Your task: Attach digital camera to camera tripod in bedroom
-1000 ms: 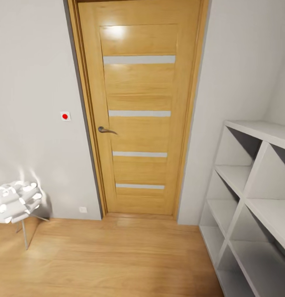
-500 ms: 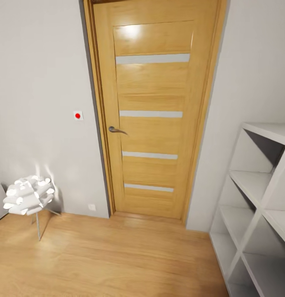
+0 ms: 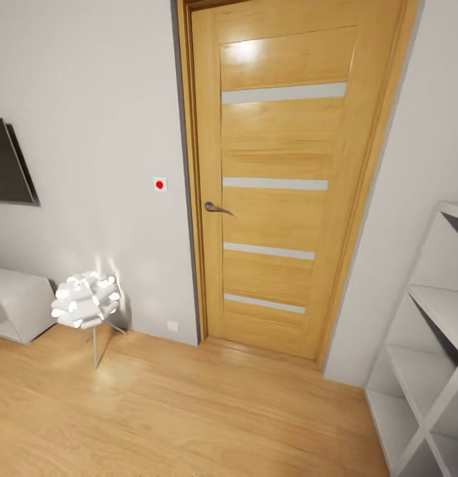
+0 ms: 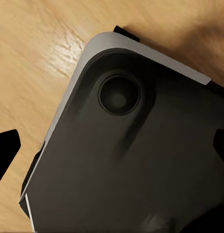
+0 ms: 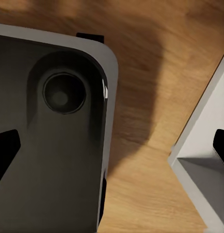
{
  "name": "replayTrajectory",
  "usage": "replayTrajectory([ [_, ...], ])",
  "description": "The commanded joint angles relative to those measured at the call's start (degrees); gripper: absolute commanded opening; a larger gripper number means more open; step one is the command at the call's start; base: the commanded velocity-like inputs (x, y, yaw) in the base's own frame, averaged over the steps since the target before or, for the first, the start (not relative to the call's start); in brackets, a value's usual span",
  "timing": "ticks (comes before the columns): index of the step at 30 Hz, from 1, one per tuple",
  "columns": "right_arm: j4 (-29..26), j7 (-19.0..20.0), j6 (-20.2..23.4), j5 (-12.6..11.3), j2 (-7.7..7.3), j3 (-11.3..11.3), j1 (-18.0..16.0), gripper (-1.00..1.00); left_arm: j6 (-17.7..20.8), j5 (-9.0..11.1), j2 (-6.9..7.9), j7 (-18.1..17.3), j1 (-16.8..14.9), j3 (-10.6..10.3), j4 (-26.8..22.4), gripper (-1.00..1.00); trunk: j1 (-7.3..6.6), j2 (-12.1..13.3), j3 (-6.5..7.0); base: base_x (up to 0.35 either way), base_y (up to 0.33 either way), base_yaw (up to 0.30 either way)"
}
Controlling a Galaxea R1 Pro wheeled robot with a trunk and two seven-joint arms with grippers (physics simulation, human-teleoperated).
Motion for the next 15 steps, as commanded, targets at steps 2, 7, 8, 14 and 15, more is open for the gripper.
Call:
replayTrajectory([
  [2, -0.11, 0.19, -0.09, 0.56, 0.01, -0.49, 0.05, 1.0, -0.05, 1.36, -0.05, 0.07, 0.01, 0.29, -0.03, 1.0, 0.0, -0.02, -0.03, 0.0, 0.0, 0.271],
  [7, -0.09, 0.19, -0.09, 0.56, 0.01, -0.49, 0.04, 1.0, -0.05, 2.33, -0.11, 0.11, 0.01, 0.3, 0.0, 1.0, 0.0, -0.02, -0.03, 0.0, 0.0, 0.271],
  [8, -0.08, 0.19, -0.09, 0.56, 0.01, -0.49, 0.04, 1.0, -0.05, 2.39, -0.11, 0.11, 0.01, 0.3, 0.0, 1.0, 0.0, -0.02, -0.03, 0.0, 0.0, 0.271],
  [14, -0.09, 0.19, -0.09, 0.56, 0.01, -0.49, 0.03, 1.0, -0.06, 2.61, -0.12, 0.13, 0.01, 0.28, -0.01, 1.0, 0.0, -0.02, -0.03, 0.0, 0.0, 0.271],
  [15, -0.1, 0.19, -0.09, 0.56, 0.01, -0.49, 0.03, 1.0, -0.06, 2.64, -0.12, 0.13, 0.01, 0.28, -0.01, 1.0, 0.0, -0.02, -0.03, 0.0, 0.0, 0.271],
])
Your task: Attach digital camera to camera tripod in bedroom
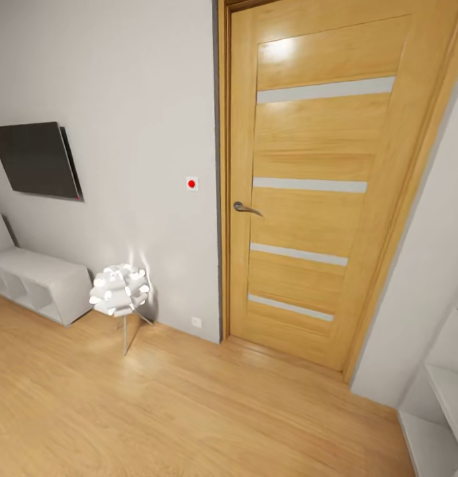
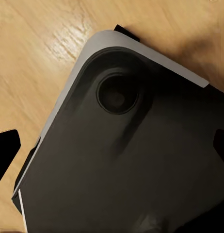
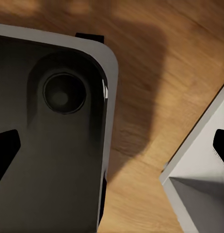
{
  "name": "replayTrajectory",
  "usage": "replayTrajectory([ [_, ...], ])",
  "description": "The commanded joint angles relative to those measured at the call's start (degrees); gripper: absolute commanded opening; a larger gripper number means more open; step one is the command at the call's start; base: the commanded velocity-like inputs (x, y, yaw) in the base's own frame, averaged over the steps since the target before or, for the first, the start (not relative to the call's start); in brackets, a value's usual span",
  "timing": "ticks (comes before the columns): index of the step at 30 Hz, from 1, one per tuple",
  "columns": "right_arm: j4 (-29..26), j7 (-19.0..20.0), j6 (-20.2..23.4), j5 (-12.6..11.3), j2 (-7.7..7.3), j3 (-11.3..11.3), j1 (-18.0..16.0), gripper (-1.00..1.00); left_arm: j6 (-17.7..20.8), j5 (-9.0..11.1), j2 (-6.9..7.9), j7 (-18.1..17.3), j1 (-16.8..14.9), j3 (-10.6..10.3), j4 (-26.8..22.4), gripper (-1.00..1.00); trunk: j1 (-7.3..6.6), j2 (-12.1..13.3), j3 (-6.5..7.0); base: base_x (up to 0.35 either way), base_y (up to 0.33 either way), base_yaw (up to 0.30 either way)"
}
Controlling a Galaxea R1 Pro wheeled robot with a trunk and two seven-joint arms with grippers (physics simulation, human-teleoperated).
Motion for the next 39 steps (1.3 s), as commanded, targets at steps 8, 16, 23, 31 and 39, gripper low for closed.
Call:
replayTrajectory([
  [8, -0.09, 0.26, -0.02, 0.56, -0.04, -0.56, 0.07, 1.0, -0.03, -0.01, -0.03, 0.3, 0.01, 0.38, -0.06, 1.0, 0.0, -0.02, -0.03, 0.0, 0.0, 0.271],
  [16, 0.0, 0.44, -0.03, 0.56, 0.06, -0.54, 0.07, 1.0, -0.03, 0.0, 0.0, 0.42, 0.01, 0.38, -0.06, 1.0, 0.0, -0.02, -0.03, 0.0, 0.0, 0.271],
  [23, 0.02, 0.35, 0.0, 0.56, 0.07, -0.57, 0.04, 1.0, -0.03, -0.01, 0.01, 0.44, 0.01, 0.34, -0.06, 1.0, 0.0, -0.02, -0.03, 0.0, 0.0, 0.271],
  [31, 0.02, 0.46, 0.0, 0.56, 0.09, -0.58, 0.06, 1.0, -0.03, -0.06, 0.0, 0.44, 0.01, 0.36, -0.06, 1.0, 0.0, -0.02, -0.03, 0.0, 0.0, 0.27],
  [39, 0.02, 0.5, 0.0, 0.56, 0.06, -0.58, 0.05, 1.0, -0.08, -0.51, -0.14, 0.46, 0.01, 0.21, -0.08, 1.0, 0.0, -0.02, -0.03, 0.0, 0.0, 0.261],
])
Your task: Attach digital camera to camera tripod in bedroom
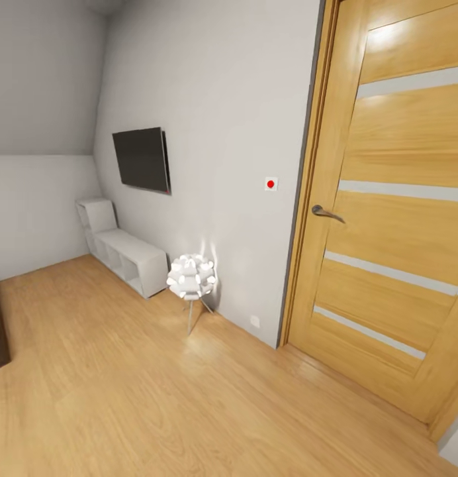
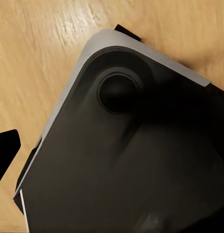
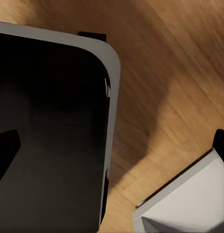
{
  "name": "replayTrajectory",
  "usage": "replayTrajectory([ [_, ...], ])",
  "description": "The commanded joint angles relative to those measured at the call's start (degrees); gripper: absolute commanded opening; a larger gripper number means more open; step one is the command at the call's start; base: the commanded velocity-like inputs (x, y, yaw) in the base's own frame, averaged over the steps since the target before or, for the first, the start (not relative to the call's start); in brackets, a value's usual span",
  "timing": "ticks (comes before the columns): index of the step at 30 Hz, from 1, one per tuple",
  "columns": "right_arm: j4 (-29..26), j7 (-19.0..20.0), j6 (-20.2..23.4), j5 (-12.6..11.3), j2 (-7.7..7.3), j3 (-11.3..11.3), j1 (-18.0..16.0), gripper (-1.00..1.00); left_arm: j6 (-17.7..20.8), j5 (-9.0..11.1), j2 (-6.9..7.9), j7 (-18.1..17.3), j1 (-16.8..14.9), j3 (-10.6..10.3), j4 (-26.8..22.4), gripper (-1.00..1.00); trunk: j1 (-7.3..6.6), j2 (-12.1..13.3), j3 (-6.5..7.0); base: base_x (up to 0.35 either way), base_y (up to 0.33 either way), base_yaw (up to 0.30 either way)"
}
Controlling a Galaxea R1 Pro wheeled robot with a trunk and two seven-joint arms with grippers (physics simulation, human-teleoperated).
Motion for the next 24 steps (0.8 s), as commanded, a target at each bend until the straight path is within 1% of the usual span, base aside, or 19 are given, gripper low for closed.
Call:
replayTrajectory([
  [1, -0.11, 0.11, -0.08, 0.56, -0.04, -0.5, 0.06, 1.0, -0.01, -0.45, -0.14, 0.08, 0.05, 0.15, -0.08, 1.0, 0.0, -0.02, -0.04, 0.095, -0.053, 0.057],
  [7, -0.11, -0.09, -0.22, 0.56, -0.34, -0.55, 0.05, 1.0, 0.05, -0.55, -0.18, 0.02, 0.01, -0.12, -0.08, 1.0, 0.0, -0.02, -0.04, 0.15, -0.105, 0.025],
  [15, -0.11, -0.03, -0.18, 0.56, -0.4, -0.58, 0.07, 1.0, 0.01, -0.58, -0.18, 0.01, 0.04, -0.14, -0.13, 1.0, 0.0, -0.02, -0.04, 0.035, -0.03, 0.001],
  [24, -0.11, -0.02, -0.16, 0.56, -0.4, -0.6, 0.06, 1.0, 0.08, -0.62, -0.18, -0.08, 0.05, -0.16, -0.13, 1.0, 0.0, -0.02, -0.04, 0.123, -0.192, 0.0],
])
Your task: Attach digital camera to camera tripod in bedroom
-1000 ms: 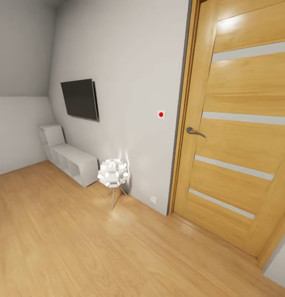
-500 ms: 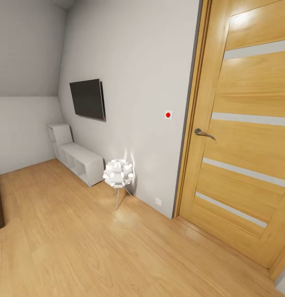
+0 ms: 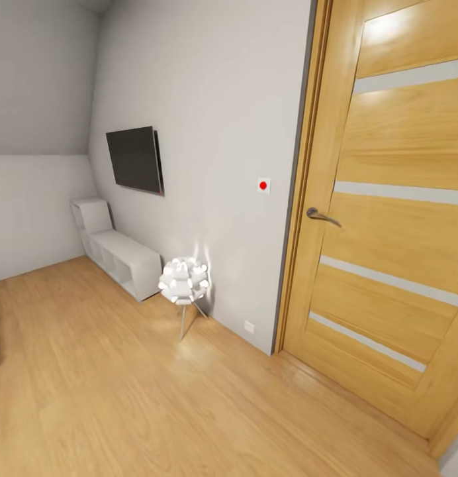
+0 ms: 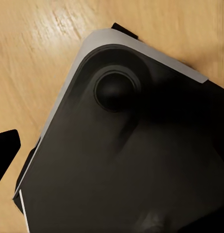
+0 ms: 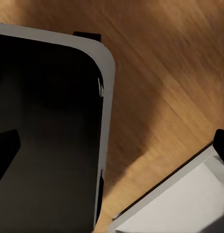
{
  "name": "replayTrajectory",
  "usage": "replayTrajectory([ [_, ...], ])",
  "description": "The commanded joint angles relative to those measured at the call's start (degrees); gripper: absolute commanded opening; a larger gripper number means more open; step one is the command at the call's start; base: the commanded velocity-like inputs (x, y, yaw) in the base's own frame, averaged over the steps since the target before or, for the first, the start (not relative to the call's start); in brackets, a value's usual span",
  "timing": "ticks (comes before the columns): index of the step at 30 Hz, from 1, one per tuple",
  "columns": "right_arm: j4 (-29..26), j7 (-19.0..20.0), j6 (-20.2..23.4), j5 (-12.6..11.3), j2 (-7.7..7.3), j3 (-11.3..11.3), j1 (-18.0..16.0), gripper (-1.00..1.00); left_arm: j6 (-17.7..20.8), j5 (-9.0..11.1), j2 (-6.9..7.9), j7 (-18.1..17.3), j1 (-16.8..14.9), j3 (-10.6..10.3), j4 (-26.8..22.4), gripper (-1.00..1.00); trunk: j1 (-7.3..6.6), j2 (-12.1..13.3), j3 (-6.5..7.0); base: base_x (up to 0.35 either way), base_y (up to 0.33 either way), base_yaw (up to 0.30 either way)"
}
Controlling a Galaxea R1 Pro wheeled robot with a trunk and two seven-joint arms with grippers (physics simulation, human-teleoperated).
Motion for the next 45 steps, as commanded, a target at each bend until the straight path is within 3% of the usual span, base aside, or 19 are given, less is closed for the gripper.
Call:
replayTrajectory([
  [1, -0.09, 0.19, -0.1, 0.57, 0.01, -0.49, 0.02, 1.0, -0.06, -0.19, -0.03, 0.07, 0.0, 0.44, -0.07, 1.0, 0.01, -0.02, -0.04, 0.142, -0.233, 0.0],
  [9, -0.09, 0.18, -0.11, 0.57, 0.01, -0.5, 0.03, 1.0, -0.05, -0.12, -0.03, 0.14, -0.02, 0.44, -0.07, 1.0, 0.01, -0.02, -0.04, 0.128, -0.212, 0.0],
  [23, -0.09, 0.11, -0.11, 0.54, 0.01, -0.57, 0.02, 1.0, -0.14, -0.11, 0.14, 0.14, -0.01, 0.42, -0.05, 1.0, 0.01, -0.02, -0.04, 0.01, -0.017, 0.0],
  [45, -0.09, 0.11, -0.11, 0.54, 0.01, -0.57, 0.04, 1.0, -0.18, -0.02, -0.01, 0.2, -0.03, 0.53, 0.01, 1.0, 0.01, -0.02, -0.04, -0.147, 0.0, 0.0],
])
